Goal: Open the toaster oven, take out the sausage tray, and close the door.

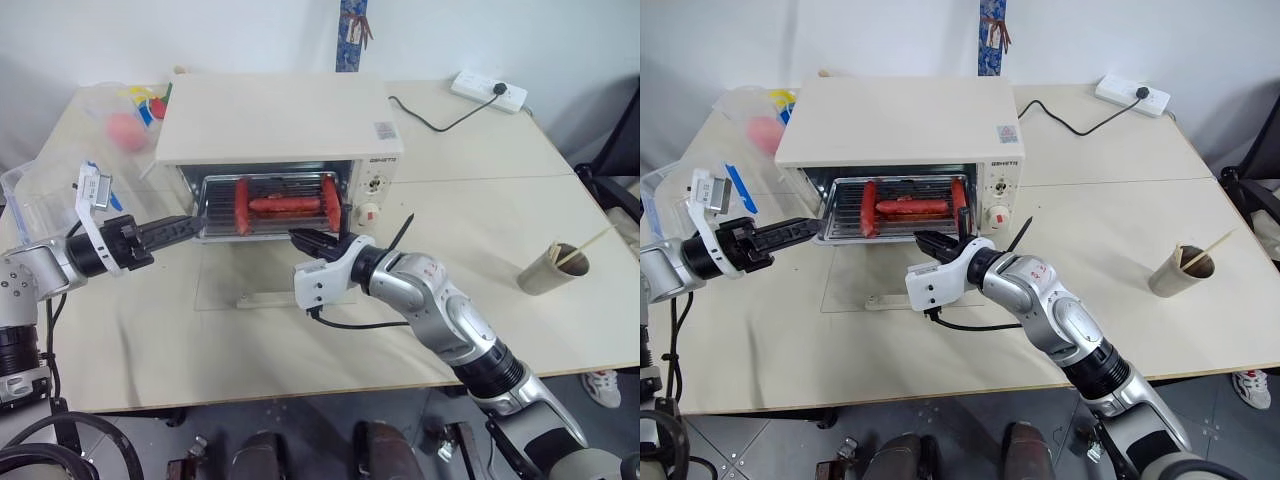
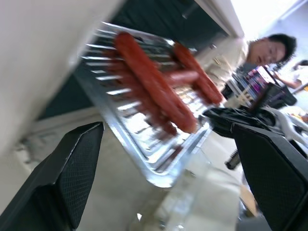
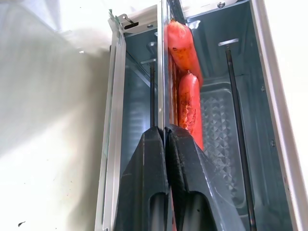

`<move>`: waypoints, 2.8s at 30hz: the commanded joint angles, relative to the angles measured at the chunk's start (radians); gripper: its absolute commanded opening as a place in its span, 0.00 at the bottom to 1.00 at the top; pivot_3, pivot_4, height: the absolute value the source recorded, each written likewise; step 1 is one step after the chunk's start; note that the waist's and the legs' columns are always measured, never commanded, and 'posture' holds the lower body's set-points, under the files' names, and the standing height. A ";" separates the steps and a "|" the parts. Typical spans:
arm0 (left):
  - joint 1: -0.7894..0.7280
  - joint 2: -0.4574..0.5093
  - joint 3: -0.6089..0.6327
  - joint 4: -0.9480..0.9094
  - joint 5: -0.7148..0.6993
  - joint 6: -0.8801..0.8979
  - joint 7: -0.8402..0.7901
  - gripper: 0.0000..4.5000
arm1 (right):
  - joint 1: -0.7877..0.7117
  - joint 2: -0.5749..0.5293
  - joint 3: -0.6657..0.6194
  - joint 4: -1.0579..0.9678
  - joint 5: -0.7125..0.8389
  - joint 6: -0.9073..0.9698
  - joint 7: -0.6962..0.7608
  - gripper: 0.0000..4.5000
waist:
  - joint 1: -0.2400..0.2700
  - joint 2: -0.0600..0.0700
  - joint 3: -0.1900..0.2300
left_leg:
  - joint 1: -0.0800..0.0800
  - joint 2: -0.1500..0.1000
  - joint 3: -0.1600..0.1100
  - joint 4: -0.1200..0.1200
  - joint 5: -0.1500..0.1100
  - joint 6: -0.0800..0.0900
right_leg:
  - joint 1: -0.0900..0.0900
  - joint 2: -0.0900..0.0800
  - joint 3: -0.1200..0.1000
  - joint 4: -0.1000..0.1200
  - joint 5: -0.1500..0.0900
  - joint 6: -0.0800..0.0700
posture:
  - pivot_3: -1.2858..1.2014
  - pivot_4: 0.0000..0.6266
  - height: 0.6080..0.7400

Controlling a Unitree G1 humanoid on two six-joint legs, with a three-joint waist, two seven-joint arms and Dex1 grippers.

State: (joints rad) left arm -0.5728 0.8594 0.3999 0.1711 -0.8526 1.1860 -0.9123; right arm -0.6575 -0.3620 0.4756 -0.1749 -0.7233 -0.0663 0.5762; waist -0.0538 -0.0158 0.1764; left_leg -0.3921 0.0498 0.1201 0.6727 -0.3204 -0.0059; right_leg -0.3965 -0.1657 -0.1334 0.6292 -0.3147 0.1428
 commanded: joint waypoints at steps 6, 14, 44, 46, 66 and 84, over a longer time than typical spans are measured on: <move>-0.033 -0.091 0.083 -0.009 0.023 -0.333 -0.054 1.00 | -0.051 0.005 -0.042 -0.014 0.014 -0.044 -0.048 0.00 | 0.003 0.000 0.000 | -0.002 0.000 0.000 0.003 0.000 0.000 | 0.000 0.000 -0.001 0.000 0.000 0.000 | 0.52 0.24 1.00; -0.049 -0.087 0.026 -0.001 0.026 -0.366 -0.144 1.00 | -0.053 -0.006 -0.040 -0.003 0.018 -0.055 -0.052 0.00 | -0.003 -0.001 0.000 | -0.014 0.000 -0.001 0.006 0.000 0.000 | -0.012 0.000 -0.001 0.003 0.000 0.000 | 0.52 0.24 1.00; 0.089 0.076 0.019 0.011 0.078 -0.356 -0.197 1.00 | -0.116 0.026 -0.039 0.102 0.023 -0.115 -0.075 0.00 | -0.006 -0.001 0.001 | -0.013 0.001 0.000 0.010 0.000 0.000 | -0.013 0.000 0.001 0.008 0.000 0.000 | 0.52 0.24 1.00; 0.081 0.074 0.027 -0.008 0.051 -0.325 -0.196 1.00 | -0.116 0.026 -0.039 0.104 0.023 -0.117 -0.076 0.00 | -0.006 -0.001 0.001 | -0.013 0.001 0.000 0.010 0.000 0.000 | -0.013 0.000 0.001 0.008 0.000 0.000 | 0.52 0.24 1.00; -0.092 -0.009 -0.017 0.099 0.065 -0.427 -0.176 1.00 | -0.107 0.025 -0.037 0.102 0.018 -0.121 -0.078 0.00 | -0.006 -0.001 0.000 | -0.013 0.000 0.000 0.010 0.000 0.000 | -0.013 0.000 0.001 0.009 0.000 0.000 | 0.52 0.24 1.00; -0.221 -0.052 -0.090 0.334 0.195 -0.555 -0.220 1.00 | -0.008 -0.041 -0.053 -0.033 0.020 -0.120 -0.040 0.00 | 0.005 -0.001 0.000 | -0.013 0.000 -0.001 0.012 0.000 0.000 | -0.013 0.000 0.001 0.012 0.000 0.000 | 0.52 0.24 1.00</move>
State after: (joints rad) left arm -0.7691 0.7944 0.2914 0.4885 -0.6769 0.6646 -1.1416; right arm -0.6629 -0.3957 0.4586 -0.1234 -0.7133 -0.1689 0.5471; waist -0.0486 -0.0167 0.1767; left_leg -0.4050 0.0501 0.1191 0.6843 -0.3202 -0.0058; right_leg -0.4095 -0.1656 -0.1329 0.6409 -0.3147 0.1427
